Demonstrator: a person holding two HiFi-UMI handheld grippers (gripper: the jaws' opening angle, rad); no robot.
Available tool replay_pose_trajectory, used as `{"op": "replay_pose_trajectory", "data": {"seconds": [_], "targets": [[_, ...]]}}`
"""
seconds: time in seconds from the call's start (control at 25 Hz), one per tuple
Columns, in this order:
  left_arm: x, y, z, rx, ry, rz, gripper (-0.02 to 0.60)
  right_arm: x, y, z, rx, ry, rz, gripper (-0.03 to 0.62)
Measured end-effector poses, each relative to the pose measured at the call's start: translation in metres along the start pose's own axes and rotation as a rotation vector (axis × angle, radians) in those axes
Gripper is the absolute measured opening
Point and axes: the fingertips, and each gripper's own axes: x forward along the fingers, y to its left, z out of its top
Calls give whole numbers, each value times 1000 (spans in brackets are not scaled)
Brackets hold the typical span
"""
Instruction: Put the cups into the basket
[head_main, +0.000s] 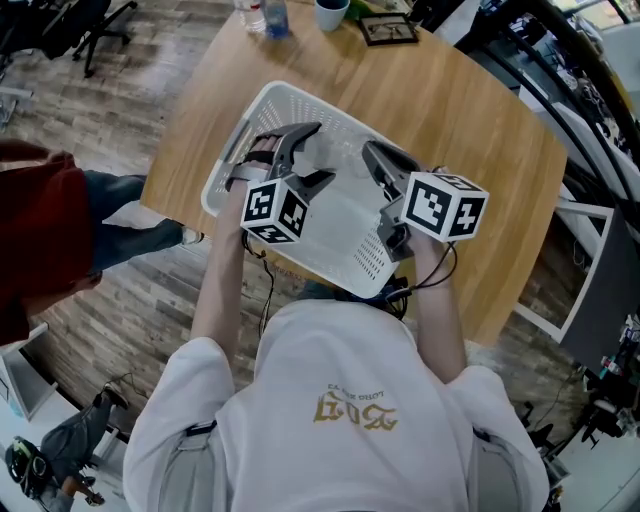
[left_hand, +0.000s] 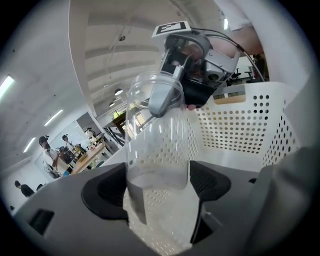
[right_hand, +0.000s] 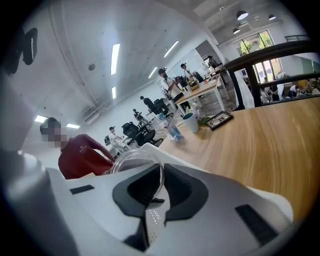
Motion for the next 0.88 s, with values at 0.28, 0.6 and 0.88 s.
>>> {"op": "replay_pose_trajectory", "data": {"seconds": [0.28,0.6,0.88], "targets": [[-13,5,8,-23,-35,7,387,-5,-9,-3,0,4,-34,31],[-29,9,3,-78,-83,17,385,-9,-10,-4,-80,24,-85,31],[-34,9,7,-95,-122,7,384,-11,-16,-8,-133,49,-130,31]]}}
